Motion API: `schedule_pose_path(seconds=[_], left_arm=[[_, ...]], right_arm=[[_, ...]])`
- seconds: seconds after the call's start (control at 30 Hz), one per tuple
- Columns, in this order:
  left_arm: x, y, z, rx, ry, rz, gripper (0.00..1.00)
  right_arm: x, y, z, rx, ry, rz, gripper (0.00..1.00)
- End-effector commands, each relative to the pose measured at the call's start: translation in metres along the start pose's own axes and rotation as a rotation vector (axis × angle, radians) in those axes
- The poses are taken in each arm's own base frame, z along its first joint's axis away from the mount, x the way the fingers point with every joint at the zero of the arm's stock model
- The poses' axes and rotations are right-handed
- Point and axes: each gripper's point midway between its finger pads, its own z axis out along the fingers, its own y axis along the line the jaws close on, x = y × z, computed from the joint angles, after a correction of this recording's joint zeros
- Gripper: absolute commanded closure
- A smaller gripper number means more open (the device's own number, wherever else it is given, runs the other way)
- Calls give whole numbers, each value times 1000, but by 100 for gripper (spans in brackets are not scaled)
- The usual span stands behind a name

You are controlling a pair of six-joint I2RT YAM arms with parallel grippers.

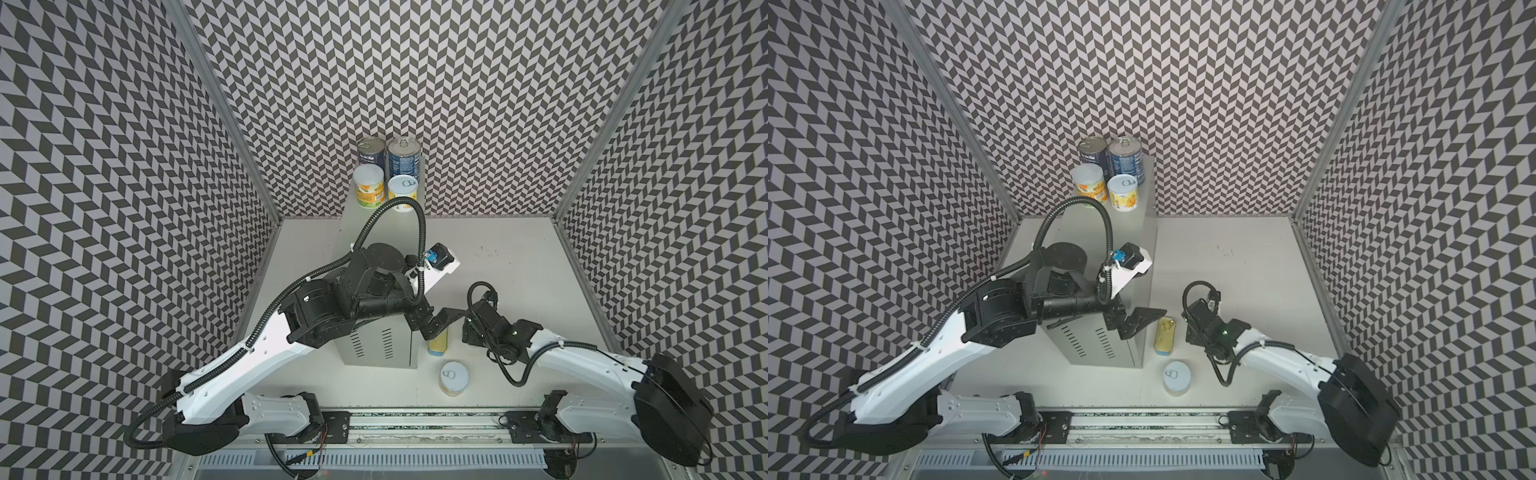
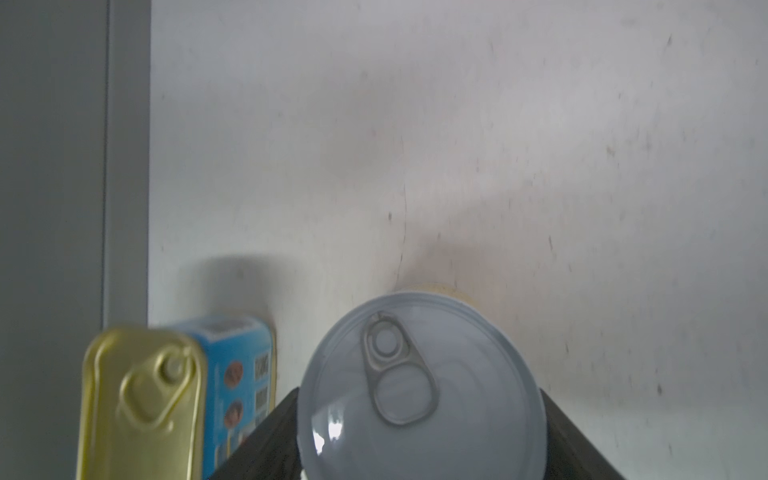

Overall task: Place and organize the canned foods onto the counter
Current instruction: 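Lower the right gripper onto the next round can while the left gripper reaches in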

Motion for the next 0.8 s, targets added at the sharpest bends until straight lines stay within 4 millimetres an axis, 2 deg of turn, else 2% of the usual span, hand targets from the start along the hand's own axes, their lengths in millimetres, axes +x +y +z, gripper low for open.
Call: schedule_pose_path(seconds=[0.0,0.07,0.13,0.27,0.47,0.77], left_arm=[[-9,4,-6,1,-46,17,0],[-10,8,-5,5,-52,10,0],[-9,12,-4,2,-52,4,0],[-9,16,-2,0,-51,3,0],[-9,18,-1,-2,-52,1,0],[-12,21,-1,-22,-60,1,0]], right_arm=[[-45,23,11,-55,-108,-54,30],[-60,30,18,-62,-109,-74,28],[-68,33,27,-54,-93,-96,25],[-67,36,40,-49,-83,-112,17],[-63,33,45,-58,-102,-110,7],[-66,32,47,-63,-133,-122,10]])
